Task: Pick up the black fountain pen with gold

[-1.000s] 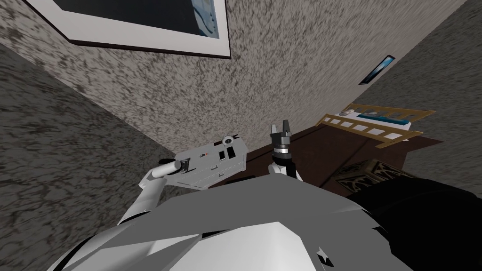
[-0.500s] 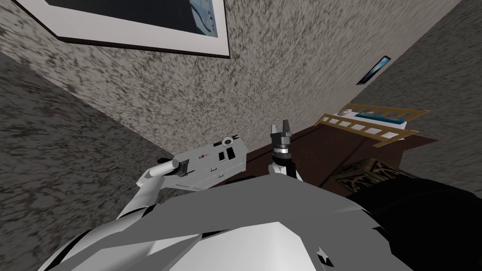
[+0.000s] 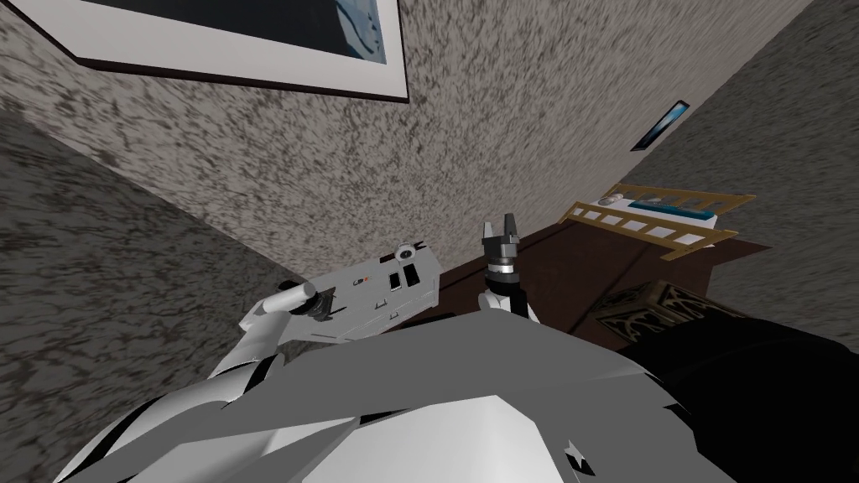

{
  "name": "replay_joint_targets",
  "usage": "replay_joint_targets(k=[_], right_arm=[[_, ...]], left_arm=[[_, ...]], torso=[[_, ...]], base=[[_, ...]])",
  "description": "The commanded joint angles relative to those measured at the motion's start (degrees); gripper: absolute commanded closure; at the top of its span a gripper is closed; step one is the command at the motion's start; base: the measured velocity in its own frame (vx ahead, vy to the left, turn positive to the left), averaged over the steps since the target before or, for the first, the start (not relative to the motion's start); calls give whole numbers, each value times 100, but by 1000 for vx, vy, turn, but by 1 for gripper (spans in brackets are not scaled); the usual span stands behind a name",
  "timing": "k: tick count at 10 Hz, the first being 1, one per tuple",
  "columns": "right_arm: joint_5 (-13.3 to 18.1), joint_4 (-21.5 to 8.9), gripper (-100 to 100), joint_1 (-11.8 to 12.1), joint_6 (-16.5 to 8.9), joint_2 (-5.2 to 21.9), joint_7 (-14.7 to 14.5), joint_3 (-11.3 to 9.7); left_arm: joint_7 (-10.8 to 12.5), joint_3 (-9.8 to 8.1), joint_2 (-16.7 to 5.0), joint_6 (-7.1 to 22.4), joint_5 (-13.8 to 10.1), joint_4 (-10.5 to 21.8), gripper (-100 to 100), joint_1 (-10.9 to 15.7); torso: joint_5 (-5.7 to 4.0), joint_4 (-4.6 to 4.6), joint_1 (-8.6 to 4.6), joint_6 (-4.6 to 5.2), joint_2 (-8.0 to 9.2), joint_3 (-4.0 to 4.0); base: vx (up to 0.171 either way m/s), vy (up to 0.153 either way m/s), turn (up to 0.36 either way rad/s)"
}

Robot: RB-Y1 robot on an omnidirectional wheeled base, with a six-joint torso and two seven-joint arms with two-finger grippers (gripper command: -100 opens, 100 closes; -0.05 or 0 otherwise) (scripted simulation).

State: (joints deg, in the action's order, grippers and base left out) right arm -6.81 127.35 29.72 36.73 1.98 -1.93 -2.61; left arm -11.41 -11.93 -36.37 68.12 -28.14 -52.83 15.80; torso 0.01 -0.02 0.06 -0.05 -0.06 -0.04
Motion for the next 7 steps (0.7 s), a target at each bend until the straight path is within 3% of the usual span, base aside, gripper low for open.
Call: replay_joint_targets(k=[1, 4, 5, 6, 7], right_arm=[[0, 0, 0, 0, 0, 0, 0, 0], [0, 0, 0, 0, 0, 0, 0, 0], [0, 0, 0, 0, 0, 0, 0, 0], [0, 0, 0, 0, 0, 0, 0, 0], [0, 0, 0, 0, 0, 0, 0, 0]], left_arm=[[-17, 13, -45, 173, -54, 251, -100, 108], [-24, 38, -121, 490, -142, 590, -100, 265], [-23, 37, -102, 411, -122, 553, -100, 247], [-28, 39, -105, 425, -124, 575, 0, 259], [143, 27, -53, 319, -50, 746, -100, 328]], torso=[[0, 0, 0, 0, 0, 0], [0, 0, 1, 0, -2, -1], [0, 0, 0, 1, -2, -1], [-1, 1, -3, 0, 3, 2], [-1, 2, -4, 0, 7, 4]], base=[[20, 8, -20], [28, 13, -22], [12, 5, -5], [0, 0, 0], [-51, 47, -225]])
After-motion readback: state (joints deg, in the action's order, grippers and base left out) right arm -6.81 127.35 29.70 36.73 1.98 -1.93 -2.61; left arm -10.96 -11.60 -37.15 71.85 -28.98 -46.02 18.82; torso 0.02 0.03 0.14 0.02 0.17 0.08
